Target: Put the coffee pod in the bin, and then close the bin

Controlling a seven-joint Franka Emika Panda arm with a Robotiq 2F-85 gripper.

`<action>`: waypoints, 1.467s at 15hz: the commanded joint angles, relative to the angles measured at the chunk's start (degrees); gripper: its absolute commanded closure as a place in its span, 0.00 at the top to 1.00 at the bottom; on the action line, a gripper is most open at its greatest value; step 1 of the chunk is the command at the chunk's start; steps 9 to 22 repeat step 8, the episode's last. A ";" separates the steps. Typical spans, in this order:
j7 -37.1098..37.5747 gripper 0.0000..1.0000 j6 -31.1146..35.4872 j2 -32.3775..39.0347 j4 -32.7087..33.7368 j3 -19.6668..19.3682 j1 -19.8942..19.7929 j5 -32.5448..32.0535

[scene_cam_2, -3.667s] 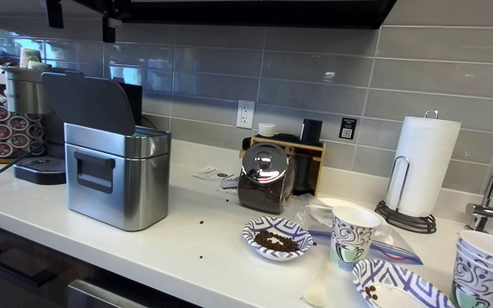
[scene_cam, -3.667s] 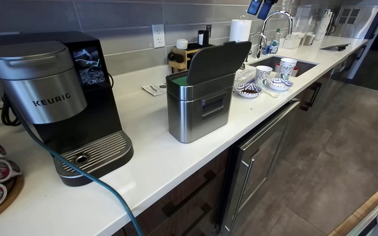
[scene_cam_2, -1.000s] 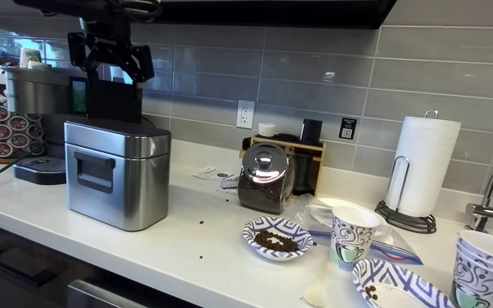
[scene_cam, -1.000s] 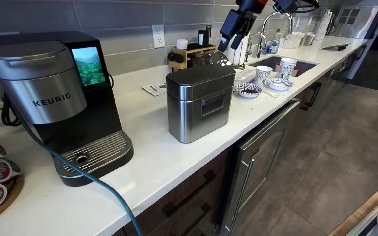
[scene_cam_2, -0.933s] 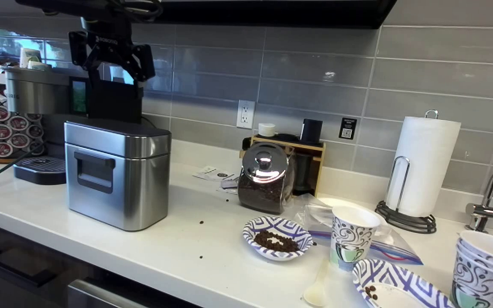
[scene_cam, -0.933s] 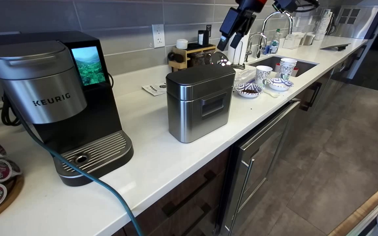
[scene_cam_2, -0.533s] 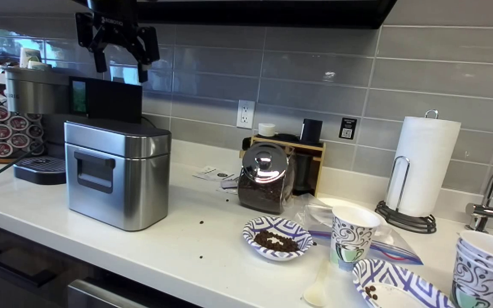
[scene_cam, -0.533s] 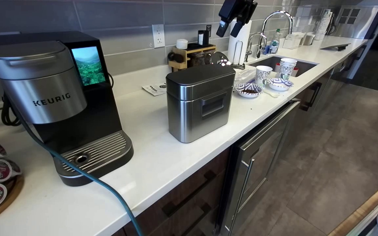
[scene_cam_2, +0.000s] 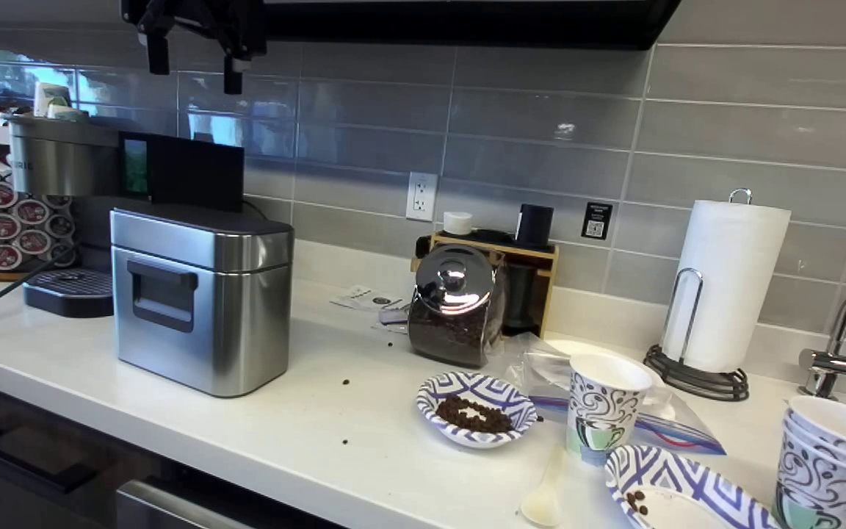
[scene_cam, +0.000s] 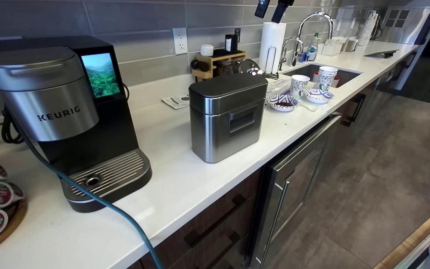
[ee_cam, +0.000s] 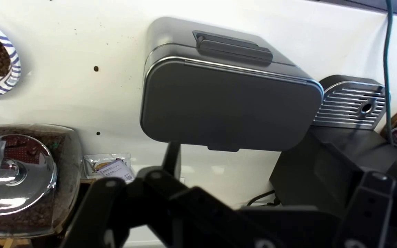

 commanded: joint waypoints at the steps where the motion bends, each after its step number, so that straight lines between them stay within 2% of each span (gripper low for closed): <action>1: 2.34 1.00 -4.80 1.79 4.47 0.61 -0.52 -1.63; 4: 3.42 1.00 -7.13 2.43 6.41 0.82 -0.56 -2.14; 5: 1.62 1.00 -4.59 1.12 4.24 0.47 -0.36 -0.76; 22: 1.65 1.00 -4.75 1.23 4.53 0.49 -0.36 -0.77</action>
